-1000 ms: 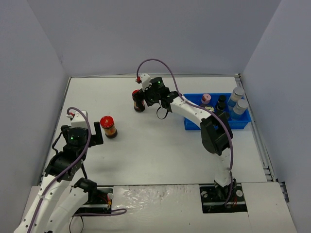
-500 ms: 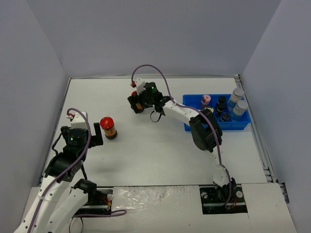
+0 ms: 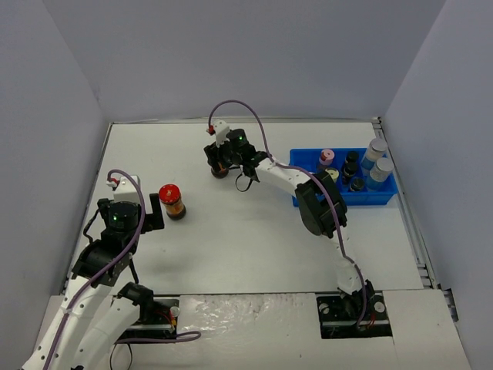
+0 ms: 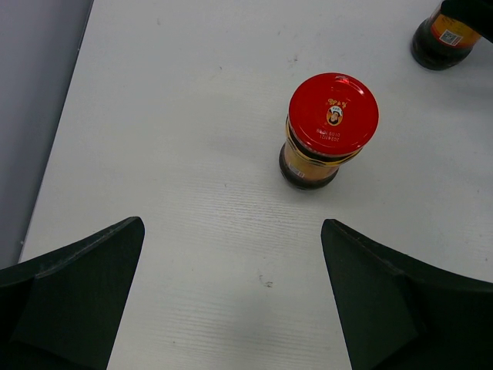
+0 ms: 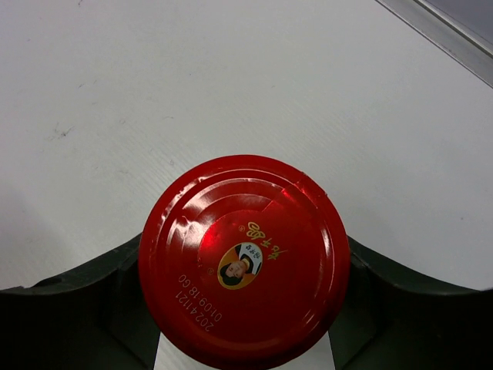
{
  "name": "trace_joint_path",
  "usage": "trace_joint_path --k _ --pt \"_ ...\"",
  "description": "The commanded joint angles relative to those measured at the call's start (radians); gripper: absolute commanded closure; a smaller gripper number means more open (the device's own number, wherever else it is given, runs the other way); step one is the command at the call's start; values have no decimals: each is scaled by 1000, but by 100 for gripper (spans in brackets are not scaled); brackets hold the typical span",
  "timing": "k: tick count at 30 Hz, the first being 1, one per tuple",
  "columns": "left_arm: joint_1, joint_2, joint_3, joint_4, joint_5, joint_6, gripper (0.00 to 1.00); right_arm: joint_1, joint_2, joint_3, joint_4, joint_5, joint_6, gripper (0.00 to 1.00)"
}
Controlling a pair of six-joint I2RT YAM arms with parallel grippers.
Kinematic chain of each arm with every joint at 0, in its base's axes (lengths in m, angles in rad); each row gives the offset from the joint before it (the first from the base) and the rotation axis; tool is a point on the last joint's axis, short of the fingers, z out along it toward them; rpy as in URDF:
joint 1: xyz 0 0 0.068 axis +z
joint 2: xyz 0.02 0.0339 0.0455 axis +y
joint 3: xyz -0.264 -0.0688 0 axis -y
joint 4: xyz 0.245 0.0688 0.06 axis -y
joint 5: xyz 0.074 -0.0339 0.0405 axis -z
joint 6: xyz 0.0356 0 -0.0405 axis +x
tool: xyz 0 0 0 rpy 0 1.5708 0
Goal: Organize the condiment bottles
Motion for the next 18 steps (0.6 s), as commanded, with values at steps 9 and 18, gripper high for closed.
trace_joint_path --k 9,18 --pt "6 7 16 67 5 16 3 5 -278 -203 145 77 26 99" --pt "8 -1 17 66 -4 14 3 -26 -632 -423 96 162 26 100"
